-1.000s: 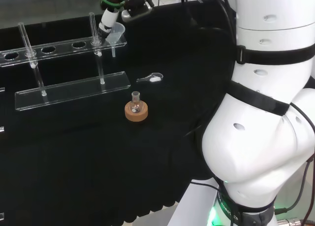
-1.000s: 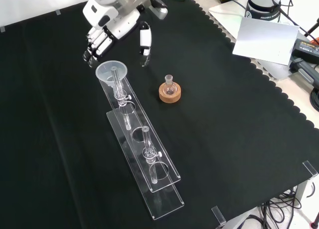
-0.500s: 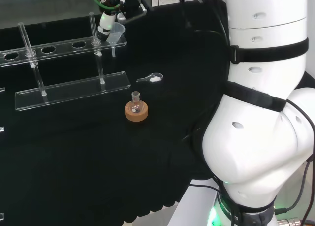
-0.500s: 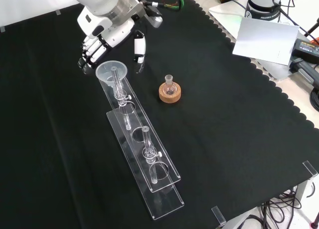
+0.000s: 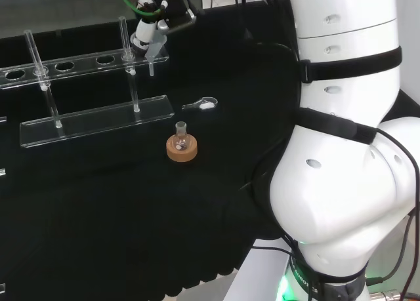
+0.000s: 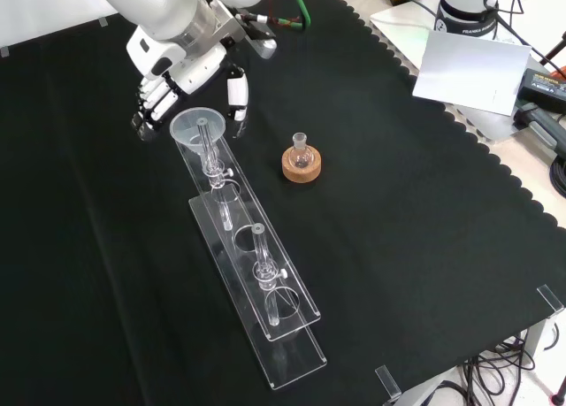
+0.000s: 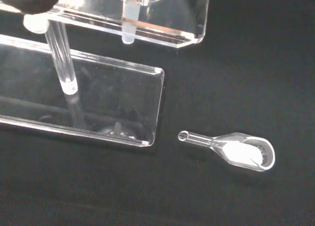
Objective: Pick up the funnel from the transparent funnel stand.
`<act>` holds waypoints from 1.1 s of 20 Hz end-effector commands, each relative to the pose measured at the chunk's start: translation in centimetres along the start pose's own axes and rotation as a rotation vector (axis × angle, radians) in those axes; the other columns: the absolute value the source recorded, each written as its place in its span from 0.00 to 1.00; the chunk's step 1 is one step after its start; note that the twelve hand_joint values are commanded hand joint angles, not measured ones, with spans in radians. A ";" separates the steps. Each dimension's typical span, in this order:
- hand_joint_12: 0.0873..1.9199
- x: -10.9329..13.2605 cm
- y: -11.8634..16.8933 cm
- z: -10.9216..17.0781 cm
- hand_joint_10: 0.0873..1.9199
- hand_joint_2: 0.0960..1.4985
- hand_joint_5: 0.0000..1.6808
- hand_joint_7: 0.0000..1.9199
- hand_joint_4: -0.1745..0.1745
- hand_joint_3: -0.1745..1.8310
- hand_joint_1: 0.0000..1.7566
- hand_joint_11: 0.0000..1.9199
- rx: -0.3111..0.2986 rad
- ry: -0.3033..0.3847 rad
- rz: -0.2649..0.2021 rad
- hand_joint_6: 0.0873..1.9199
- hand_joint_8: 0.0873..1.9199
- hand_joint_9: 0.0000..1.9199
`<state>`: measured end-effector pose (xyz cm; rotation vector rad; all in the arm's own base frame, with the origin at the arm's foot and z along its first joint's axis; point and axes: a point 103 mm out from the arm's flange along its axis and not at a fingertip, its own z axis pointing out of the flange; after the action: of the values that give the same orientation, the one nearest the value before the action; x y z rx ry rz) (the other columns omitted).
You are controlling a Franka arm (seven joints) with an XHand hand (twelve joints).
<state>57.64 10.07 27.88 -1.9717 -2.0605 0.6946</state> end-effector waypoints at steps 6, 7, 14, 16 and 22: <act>0.77 0.1 0.3 0.9 0.39 0.42 0.05 0.00 0.45 0.24 0.39 0.13 0.025 0.005 -0.002 0.00 0.16 0.07; 0.77 0.2 0.4 1.0 0.39 0.42 0.05 0.00 0.45 0.24 0.39 0.13 0.031 0.006 -0.003 0.00 0.17 0.08; 0.77 0.4 0.7 1.6 0.38 0.41 0.07 0.00 0.44 0.26 0.40 0.14 0.029 0.000 -0.001 0.00 0.22 0.11; 0.77 0.4 0.7 1.6 0.37 0.41 0.08 0.00 0.43 0.27 0.40 0.14 0.032 0.003 0.001 0.00 0.23 0.12; 0.76 0.5 0.9 1.7 0.35 0.41 0.12 0.02 0.41 0.29 0.40 0.15 0.024 -0.009 0.023 0.00 0.29 0.18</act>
<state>57.58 10.25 25.99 -1.9684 -2.0325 0.7245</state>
